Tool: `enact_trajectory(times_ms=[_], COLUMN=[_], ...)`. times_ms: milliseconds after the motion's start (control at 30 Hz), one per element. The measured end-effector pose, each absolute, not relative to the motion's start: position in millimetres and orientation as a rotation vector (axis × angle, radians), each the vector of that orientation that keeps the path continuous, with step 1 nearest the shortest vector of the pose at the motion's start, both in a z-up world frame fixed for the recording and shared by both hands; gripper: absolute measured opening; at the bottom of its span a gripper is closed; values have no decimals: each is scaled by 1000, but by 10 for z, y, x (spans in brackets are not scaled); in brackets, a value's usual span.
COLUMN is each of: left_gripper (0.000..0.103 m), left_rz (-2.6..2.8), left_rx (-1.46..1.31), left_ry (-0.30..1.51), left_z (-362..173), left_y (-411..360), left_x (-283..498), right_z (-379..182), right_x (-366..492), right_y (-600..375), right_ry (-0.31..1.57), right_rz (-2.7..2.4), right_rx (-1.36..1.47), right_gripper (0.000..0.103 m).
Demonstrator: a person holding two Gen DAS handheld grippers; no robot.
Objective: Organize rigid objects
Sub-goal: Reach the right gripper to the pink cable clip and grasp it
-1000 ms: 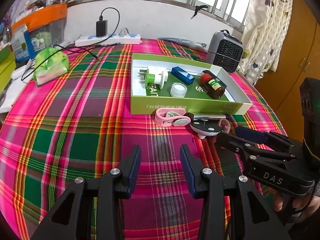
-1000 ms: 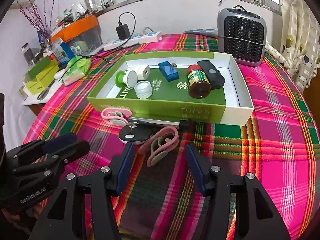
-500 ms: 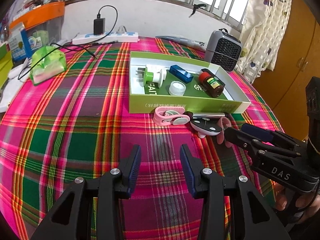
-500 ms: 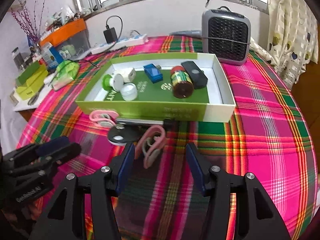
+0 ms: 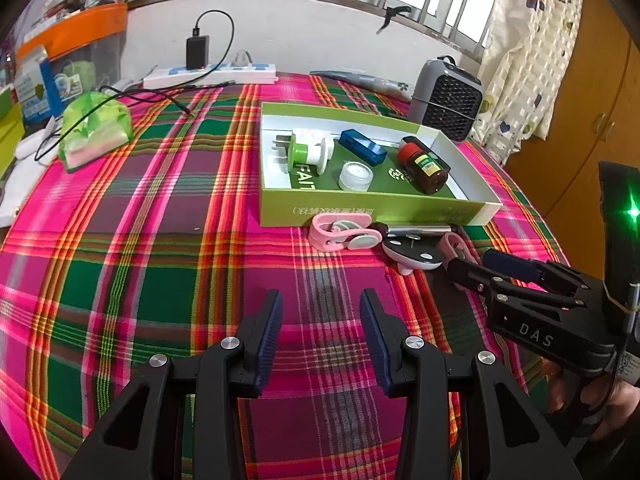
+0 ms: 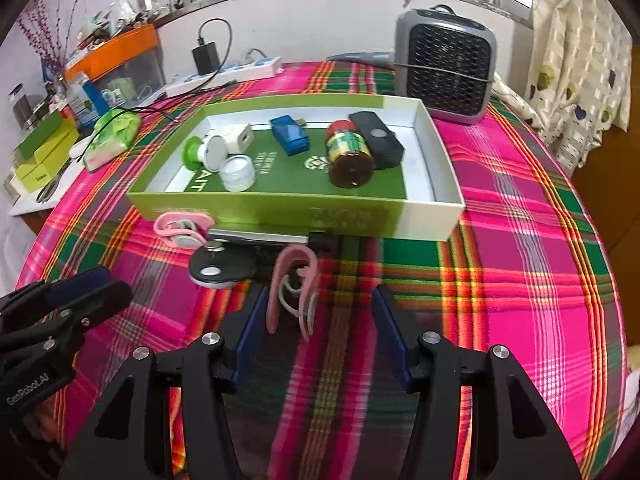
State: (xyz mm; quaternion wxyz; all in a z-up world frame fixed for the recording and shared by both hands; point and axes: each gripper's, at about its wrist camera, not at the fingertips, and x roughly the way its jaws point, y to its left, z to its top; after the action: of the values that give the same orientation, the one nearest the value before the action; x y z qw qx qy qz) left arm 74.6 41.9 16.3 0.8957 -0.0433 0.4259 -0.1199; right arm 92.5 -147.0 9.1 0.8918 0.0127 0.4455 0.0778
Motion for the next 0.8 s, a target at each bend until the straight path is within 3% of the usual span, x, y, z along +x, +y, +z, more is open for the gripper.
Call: enact_trajectory(times_ms=[533, 600, 667, 800], left_gripper=[39, 39, 39, 39], left_rz=[-271, -274, -276, -288], left_rx=[-78, -74, -68, -68], left_ry=[900, 901, 904, 909], left_z=[161, 172, 182, 198], left_y=[282, 258, 218, 154], left_x=[782, 788, 794, 809], right_z=[70, 69, 72, 74], right_x=[973, 967, 971, 977], right_y=[-1518, -1525, -1538, -1580], right_ry=[923, 920, 917, 915], right_rz=[180, 183, 186, 203], right_rx=[22, 15, 8, 22], right_gripper=[54, 49, 36, 29])
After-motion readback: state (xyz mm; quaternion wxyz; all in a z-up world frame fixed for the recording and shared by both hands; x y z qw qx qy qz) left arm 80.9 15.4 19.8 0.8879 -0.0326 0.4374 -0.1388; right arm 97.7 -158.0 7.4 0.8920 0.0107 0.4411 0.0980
